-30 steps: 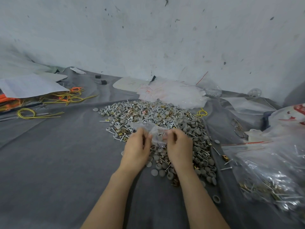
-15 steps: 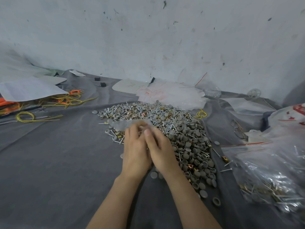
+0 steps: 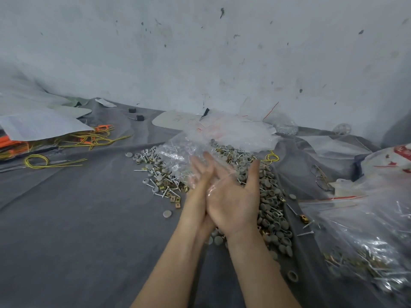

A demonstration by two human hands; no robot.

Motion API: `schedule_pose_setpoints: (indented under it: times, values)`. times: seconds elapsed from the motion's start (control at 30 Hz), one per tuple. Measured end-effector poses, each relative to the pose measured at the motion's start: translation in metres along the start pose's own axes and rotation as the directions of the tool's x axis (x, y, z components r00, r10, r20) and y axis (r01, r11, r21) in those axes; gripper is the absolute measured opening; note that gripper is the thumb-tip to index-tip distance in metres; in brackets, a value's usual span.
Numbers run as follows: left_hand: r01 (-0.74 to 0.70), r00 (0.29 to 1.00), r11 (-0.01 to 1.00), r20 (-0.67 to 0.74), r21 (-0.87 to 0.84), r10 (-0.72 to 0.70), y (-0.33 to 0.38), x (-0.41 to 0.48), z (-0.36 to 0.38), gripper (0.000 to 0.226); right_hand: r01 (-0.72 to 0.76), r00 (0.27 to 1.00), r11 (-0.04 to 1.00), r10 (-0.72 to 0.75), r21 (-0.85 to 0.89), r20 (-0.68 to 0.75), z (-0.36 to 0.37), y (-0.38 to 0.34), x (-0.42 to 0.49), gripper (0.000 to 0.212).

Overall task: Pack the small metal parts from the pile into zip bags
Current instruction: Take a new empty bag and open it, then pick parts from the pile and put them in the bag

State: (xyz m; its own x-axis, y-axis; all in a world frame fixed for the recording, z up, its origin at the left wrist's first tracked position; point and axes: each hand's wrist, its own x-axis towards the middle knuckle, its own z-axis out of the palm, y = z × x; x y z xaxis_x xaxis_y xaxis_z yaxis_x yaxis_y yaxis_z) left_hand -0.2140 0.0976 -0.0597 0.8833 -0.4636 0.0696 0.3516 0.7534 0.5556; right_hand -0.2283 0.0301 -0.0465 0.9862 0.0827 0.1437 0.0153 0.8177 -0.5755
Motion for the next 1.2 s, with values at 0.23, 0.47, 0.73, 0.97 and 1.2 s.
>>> schedule_pose_setpoints:
  times: [0.23, 0.47, 0.73, 0.97, 1.2]
  values:
    - [-0.103, 0.985, 0.994, -0.135, 0.043, 0.108, -0.011, -0.005, 0.007, 0.054, -0.107, 0.994, 0.989, 0.108, -0.098, 0.0, 0.009, -0.006, 0.009, 0.093]
    - [-0.159, 0.904, 0.933, -0.331, 0.323, 0.268, 0.026, -0.01, -0.009, 0.067, -0.122, 0.992, 0.87, 0.12, -0.477, -0.035, 0.015, 0.016, 0.007, 0.063]
    - [-0.004, 0.83, -0.524, 0.296, 0.852, 0.473, 0.068, -0.04, -0.05, 0.115, -0.264, 0.959, 0.537, 0.235, -0.801, -0.158, 0.013, -0.007, 0.009, 0.074]
    - [0.064, 0.995, -0.669, 0.002, 0.74, 0.097, 0.057, -0.018, -0.057, 0.125, -0.395, 0.889, 0.394, 0.392, -0.83, -0.237, 0.007, 0.018, 0.021, 0.086]
    - [0.043, 0.968, -0.568, 0.106, 0.822, 0.227, 0.057, -0.012, -0.066, 0.101, -0.229, 0.881, -0.257, -0.464, -0.939, -0.088, -0.024, -0.006, 0.025, 0.026]
